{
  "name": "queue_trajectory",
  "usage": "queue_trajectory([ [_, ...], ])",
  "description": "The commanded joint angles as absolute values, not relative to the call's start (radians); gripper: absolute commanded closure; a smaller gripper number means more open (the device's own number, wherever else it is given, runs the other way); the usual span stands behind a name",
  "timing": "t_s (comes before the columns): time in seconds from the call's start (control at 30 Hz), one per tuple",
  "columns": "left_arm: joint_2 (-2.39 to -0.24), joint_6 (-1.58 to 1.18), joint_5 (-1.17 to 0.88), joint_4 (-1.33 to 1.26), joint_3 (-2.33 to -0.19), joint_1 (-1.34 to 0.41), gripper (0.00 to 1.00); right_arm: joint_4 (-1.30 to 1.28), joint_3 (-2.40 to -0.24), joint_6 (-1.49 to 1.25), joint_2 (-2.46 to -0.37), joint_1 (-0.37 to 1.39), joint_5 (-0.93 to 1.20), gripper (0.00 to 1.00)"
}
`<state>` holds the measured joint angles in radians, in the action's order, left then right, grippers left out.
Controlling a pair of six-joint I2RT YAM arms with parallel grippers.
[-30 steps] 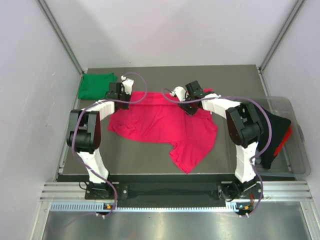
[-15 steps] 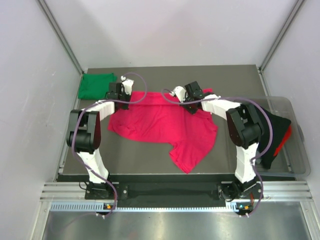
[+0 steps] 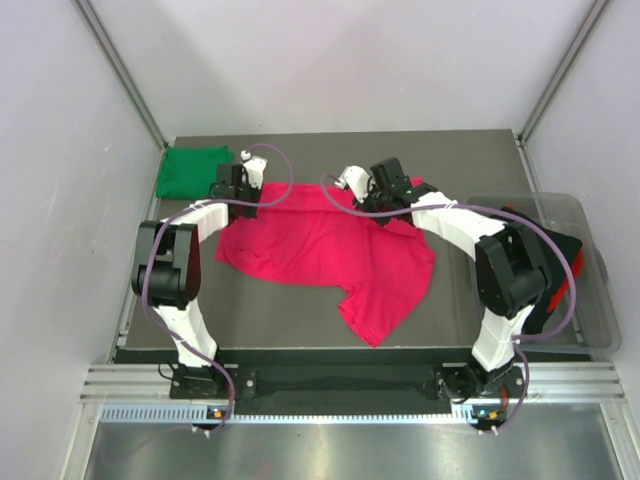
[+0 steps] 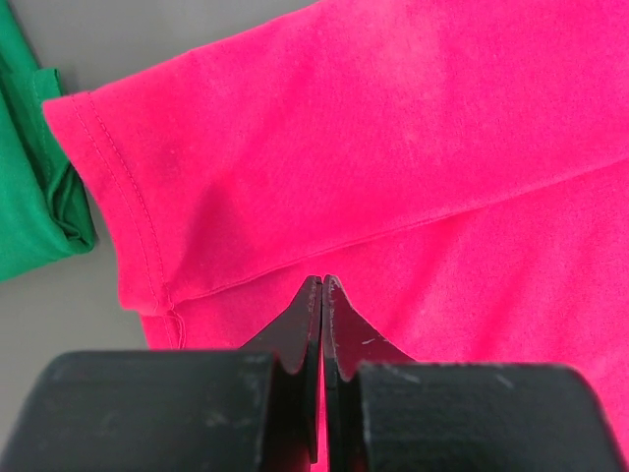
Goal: Fold and stack the t-shirts
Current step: Fold the tshirt
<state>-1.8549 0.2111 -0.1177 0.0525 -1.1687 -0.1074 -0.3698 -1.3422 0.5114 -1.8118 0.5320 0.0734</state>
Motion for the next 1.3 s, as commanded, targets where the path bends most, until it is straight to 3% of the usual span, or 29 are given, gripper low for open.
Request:
queue_trajectory([
  [0.0,-1.804,0.207,-0.141,0.043,-1.172,-0.107,1.0,-0.388,-1.341,0.503,-1.805,0.549,0.113,0.79],
  [0.27,-1.822,0.235,-0.111,0.051,-1.233,-0.107,0.99,-0.342,-1.376,0.512,-1.79,0.535,0.014,0.75],
  [0.4,-1.907,0.267,-0.072,0.083,-1.36,-0.107,0.98,-0.292,-1.417,0.506,-1.833,0.457,-0.049,0.74],
  [0.57,-2.05,0.287,-0.041,0.139,-1.509,-0.106,0.87,-0.298,-1.558,0.431,-1.93,0.302,-0.023,0.73],
  [0.8,-2.198,0.255,-0.034,0.219,-1.686,-0.1,0.8,-0.342,-1.736,0.362,-2.11,0.177,-0.003,0.71],
  [1.27,-2.27,0.224,-0.035,0.278,-1.743,-0.092,0.83,-0.449,-1.897,0.293,-2.256,0.1,0.144,0.68],
])
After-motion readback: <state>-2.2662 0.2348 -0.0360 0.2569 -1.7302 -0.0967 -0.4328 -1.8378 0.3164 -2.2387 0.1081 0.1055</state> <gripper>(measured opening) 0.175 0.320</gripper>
